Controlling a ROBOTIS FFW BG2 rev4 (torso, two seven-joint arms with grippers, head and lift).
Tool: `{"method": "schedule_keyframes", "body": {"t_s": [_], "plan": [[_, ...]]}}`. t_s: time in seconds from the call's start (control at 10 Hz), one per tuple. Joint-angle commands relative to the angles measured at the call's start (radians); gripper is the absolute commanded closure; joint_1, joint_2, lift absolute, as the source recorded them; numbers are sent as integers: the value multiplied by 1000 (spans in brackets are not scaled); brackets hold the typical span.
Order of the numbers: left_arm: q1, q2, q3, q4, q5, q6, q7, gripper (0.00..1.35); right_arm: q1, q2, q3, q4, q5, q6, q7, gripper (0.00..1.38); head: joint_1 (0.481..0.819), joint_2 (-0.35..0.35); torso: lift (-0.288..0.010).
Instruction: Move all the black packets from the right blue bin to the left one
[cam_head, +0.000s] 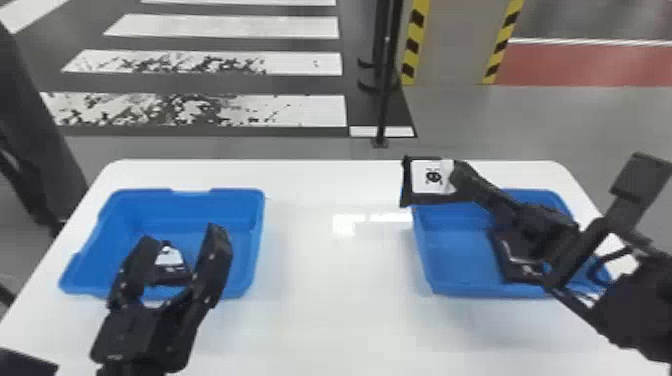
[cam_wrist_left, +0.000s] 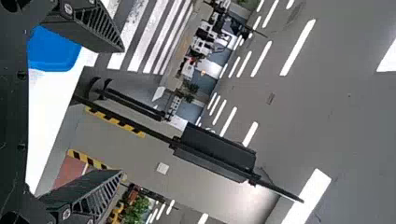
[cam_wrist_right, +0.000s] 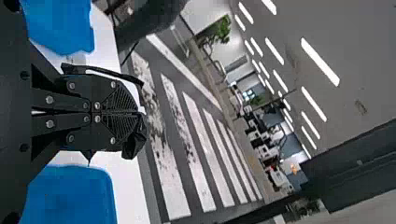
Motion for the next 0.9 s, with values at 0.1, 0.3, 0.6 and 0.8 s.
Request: {"method": "schedule_keyframes", "body": {"t_s": [0.1, 0.3, 0.6, 0.8], "plan": [[-34, 6, -31, 17, 134, 56, -50, -2, -34, -8, 61, 27, -118, 14, 65, 1254, 695, 35, -140], [-69, 19, -77, 34, 307, 115, -90, -2, -61, -16, 115, 57, -196, 41, 102, 1254, 695, 56, -140], [-93, 30, -111, 34, 321, 134, -98, 108, -95, -32, 232, 111, -317, 78, 127, 1254, 695, 94, -140], [-103, 33, -115, 34, 321, 159, -105, 110, -120, -40, 306, 128, -353, 75, 133, 1254, 695, 132, -140]]}}
